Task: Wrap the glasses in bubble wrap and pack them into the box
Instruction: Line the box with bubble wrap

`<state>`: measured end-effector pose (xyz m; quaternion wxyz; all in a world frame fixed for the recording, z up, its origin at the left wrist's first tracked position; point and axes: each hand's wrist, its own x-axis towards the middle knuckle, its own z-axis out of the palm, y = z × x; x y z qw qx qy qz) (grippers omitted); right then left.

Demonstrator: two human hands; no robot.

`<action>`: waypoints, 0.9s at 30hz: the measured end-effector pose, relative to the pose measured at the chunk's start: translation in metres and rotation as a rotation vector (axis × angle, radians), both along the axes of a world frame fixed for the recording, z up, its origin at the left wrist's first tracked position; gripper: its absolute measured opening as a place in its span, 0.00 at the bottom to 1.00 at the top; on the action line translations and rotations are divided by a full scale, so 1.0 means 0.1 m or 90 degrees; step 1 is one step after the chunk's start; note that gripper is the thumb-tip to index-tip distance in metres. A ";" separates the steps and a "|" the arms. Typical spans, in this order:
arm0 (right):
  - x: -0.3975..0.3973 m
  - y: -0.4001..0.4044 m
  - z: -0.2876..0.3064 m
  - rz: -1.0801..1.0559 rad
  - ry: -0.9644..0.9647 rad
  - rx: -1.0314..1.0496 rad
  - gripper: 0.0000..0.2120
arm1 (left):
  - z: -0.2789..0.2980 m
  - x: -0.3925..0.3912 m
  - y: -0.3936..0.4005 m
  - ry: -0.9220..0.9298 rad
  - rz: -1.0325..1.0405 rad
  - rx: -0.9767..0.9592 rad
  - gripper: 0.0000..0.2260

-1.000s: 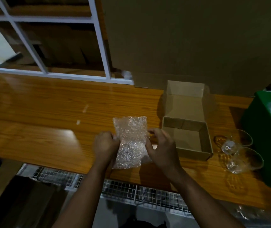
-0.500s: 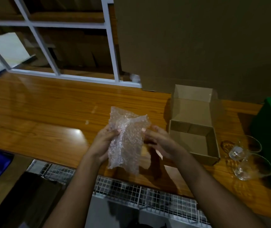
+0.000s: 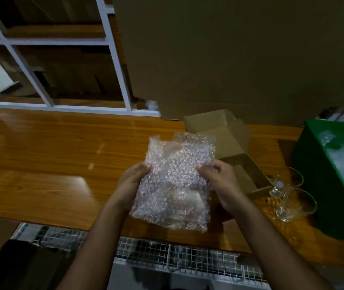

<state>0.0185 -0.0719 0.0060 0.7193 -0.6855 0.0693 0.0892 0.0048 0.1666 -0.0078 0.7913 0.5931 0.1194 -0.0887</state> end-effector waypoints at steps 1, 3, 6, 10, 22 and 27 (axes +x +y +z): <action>-0.02 -0.04 0.01 -0.006 0.001 -0.034 0.17 | 0.02 0.00 -0.08 -0.015 -0.011 0.027 0.06; -0.07 -0.09 0.00 -0.045 -0.019 -0.113 0.26 | 0.04 0.02 -0.25 -0.035 -0.022 0.070 0.06; -0.07 -0.13 -0.01 -0.181 -0.149 -0.382 0.42 | -0.07 0.08 -0.39 -0.019 -0.023 0.098 0.07; 0.08 -0.18 0.06 -0.039 -0.308 -0.720 0.38 | -0.19 0.12 -0.49 0.029 -0.040 0.123 0.12; 0.31 -0.33 0.09 0.198 -0.398 -0.774 0.08 | -0.14 0.08 -0.55 0.033 -0.064 0.175 0.09; 0.28 -0.35 0.26 0.262 -0.451 -0.748 0.11 | -0.12 0.09 -0.54 0.016 -0.054 0.141 0.10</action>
